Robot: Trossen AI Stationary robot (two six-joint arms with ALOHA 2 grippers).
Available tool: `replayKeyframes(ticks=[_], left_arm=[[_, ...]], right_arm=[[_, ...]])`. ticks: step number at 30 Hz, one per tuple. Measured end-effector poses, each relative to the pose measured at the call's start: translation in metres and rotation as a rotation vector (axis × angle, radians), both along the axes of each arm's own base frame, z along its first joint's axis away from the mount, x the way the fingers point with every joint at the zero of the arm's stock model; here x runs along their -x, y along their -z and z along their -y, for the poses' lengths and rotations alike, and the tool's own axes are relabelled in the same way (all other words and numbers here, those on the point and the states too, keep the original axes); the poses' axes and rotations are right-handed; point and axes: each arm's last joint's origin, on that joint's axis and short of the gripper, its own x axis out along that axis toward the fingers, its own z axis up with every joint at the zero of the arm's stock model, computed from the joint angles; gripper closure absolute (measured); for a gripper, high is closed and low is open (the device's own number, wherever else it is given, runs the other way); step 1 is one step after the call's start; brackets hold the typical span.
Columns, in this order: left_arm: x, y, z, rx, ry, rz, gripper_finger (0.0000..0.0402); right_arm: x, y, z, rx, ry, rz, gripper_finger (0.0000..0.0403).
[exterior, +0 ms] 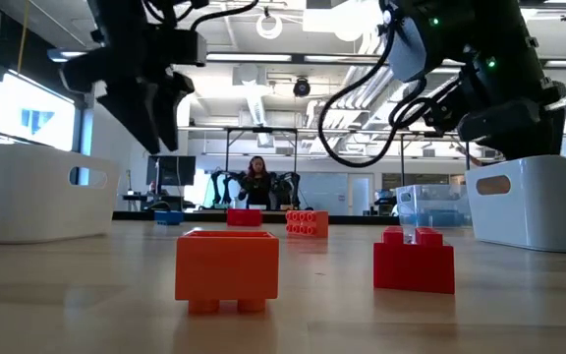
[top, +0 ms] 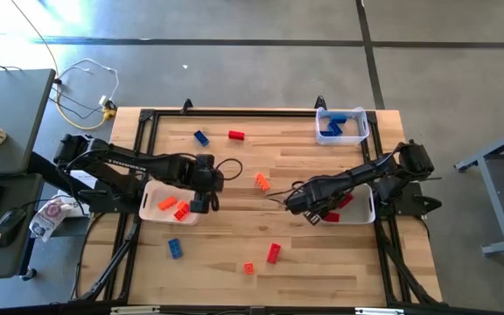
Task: Sort & place blocks by color
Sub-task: Put the blue game piece into the transparent bin
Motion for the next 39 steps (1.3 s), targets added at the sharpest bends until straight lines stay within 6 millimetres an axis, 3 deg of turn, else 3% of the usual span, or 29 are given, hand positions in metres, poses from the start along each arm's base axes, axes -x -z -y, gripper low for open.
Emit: replayKeyframes(ticks=[10, 26, 31, 39], left_arm=[[0.009, 0.000, -0.053, -0.047, -0.121, -0.030, 0.0181], [0.038, -0.009, -0.136, -0.113, -0.294, -0.023, 0.0181], [0.042, -0.028, -0.155, -0.169, -0.267, -0.009, 0.0181], [0.051, -0.052, -0.178, -0.296, -0.076, -0.074, 0.0181]], right_arm=[[0.010, -0.011, 0.002, 0.037, -0.033, -0.053, 0.0208], [0.029, -0.060, 0.021, 0.227, -0.093, 0.248, 0.0208], [0.033, -0.068, 0.026, 0.268, -0.120, 0.293, 0.0208], [0.029, -0.068, 0.026, 0.278, -0.144, 0.324, 0.0208]])
